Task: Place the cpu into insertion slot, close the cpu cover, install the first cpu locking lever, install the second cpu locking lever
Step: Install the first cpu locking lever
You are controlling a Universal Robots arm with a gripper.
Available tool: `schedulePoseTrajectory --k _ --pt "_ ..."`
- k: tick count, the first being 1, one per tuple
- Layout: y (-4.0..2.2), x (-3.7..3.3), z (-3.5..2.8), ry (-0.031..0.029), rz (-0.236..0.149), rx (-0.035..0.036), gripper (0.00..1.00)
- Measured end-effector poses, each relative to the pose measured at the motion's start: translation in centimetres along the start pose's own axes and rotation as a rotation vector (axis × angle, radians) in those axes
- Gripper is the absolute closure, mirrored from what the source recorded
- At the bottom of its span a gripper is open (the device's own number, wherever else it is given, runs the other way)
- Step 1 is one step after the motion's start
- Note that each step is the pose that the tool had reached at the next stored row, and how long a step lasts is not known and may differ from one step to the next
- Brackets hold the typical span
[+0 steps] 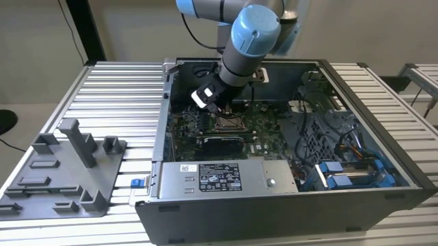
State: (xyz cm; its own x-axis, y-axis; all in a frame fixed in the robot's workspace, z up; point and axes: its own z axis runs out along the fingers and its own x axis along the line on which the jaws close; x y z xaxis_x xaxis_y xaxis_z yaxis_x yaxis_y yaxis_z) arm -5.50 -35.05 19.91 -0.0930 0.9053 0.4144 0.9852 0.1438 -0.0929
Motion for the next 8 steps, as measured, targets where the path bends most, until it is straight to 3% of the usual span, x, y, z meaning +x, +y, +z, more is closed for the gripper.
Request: schedulePoseTrajectory --k 8 --pt "0.92 -0.11 -0.08 -0.0018 0.001 0.0007 1.00"
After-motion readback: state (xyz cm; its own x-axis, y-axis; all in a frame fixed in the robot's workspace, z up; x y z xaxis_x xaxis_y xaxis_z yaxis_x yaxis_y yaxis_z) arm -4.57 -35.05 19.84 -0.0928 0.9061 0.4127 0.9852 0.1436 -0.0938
